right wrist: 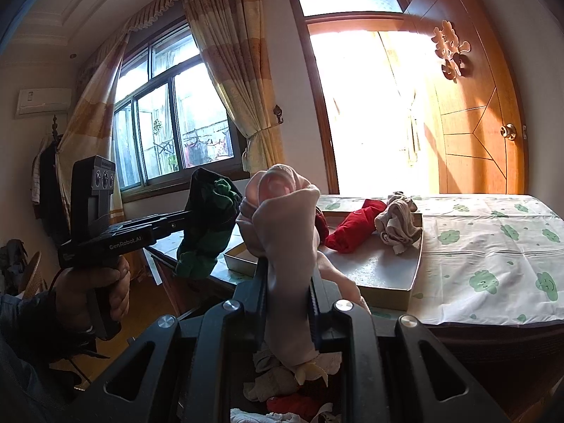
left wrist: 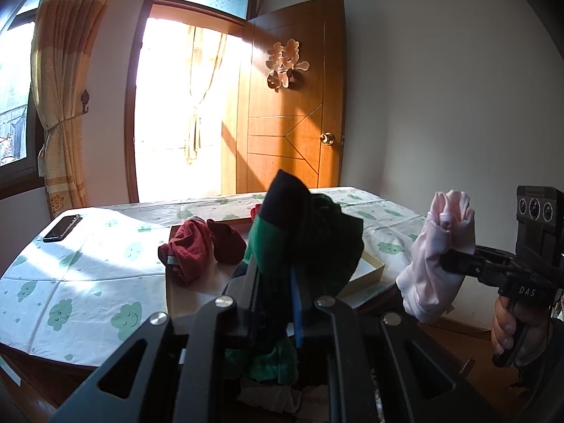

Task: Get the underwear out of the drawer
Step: 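Carry both held garments over the beige tray on the table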

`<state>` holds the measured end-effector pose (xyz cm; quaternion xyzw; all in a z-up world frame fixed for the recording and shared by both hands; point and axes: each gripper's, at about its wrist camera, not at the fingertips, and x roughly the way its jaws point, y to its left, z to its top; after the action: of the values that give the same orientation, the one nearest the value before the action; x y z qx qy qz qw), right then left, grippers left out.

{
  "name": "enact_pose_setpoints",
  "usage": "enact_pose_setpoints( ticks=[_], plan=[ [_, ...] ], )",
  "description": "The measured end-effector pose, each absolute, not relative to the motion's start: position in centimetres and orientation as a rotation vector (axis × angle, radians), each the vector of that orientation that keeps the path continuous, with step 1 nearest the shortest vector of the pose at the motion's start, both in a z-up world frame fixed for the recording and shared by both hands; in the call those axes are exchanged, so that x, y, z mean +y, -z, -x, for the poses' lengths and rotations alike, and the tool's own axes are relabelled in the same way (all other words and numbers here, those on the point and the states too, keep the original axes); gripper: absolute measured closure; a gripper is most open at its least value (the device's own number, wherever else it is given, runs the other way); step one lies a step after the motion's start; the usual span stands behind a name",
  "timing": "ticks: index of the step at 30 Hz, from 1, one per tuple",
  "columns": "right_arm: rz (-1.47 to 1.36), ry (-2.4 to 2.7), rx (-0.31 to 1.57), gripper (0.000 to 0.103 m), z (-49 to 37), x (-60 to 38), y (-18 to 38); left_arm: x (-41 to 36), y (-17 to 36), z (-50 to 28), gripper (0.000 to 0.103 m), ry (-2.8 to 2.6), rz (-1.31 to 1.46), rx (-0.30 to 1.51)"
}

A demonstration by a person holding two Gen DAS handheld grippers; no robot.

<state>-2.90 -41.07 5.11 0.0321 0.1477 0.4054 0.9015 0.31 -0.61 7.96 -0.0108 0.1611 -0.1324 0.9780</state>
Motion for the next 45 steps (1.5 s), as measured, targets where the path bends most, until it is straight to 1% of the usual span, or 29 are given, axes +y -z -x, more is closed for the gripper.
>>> enact_pose_setpoints(
  ticks=[24, 45],
  plan=[
    [-0.010, -0.777, 0.318, 0.082, -2.7, -39.4, -8.7, 0.0, -8.9, -7.4, 0.091, 0.206, -0.055, 0.399],
    [0.105, -0.675, 0.417, 0.082, -8.6, -37.6, -7.9, 1.4, -6.1, -11.5, 0.091, 0.156, -0.119, 0.511]
  ],
)
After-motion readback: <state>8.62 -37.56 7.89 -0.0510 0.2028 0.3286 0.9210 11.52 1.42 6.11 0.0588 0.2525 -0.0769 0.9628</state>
